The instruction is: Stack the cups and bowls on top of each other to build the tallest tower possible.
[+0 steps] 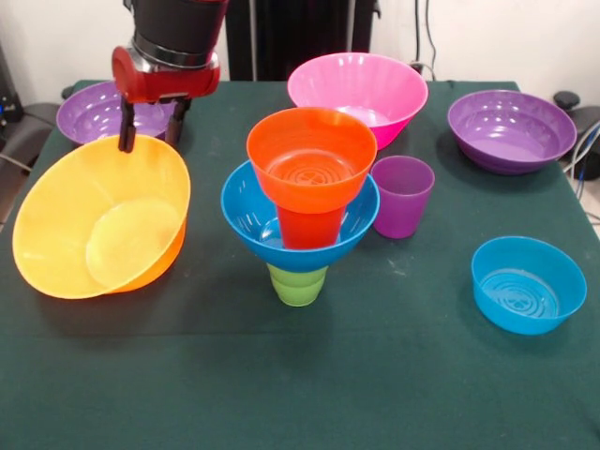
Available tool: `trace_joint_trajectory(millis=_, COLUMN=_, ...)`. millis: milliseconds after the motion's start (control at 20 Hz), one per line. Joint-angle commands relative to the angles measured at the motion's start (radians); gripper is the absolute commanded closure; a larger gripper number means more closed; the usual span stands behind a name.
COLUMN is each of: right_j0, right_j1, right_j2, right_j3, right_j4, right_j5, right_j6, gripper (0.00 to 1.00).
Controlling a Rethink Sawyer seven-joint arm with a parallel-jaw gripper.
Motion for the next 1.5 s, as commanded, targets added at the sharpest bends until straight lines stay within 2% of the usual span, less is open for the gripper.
trace_joint_trajectory(millis=50, right_j0=-0.017, right_j1=-0.034, right_j2=0.081, right_j3=0.016, right_j4=-0.01, right_j5=-0.009, right_j6=-0.057, gripper=0.0)
trace_joint_trajectory(millis=200, right_j0=-0.036, right_j1=0.009, right_j2=0.104, right_j3=0.004, right_j4=-0.017, right_j5=-0.037, right_j6=-0.067, gripper=0.0)
trace_joint_trajectory(millis=800, right_j0=-0.052, right_j1=0.072, right_j2=0.136, right_j3=-0.008, right_j4=-0.023, right_j5=-0.049, right_j6=-0.066, gripper=0.0)
trace_joint_trajectory(millis=1200, right_j0=-0.043, right_j1=0.087, right_j2=0.136, right_j3=-0.03, right_j4=-0.059, right_j5=-0.067, right_j6=-0.06, gripper=0.0)
trace_joint_trajectory(millis=1500, right_j0=-0.017, right_j1=0.074, right_j2=0.105, right_j3=-0.047, right_j4=-0.099, right_j5=-0.072, right_j6=-0.053, gripper=0.0)
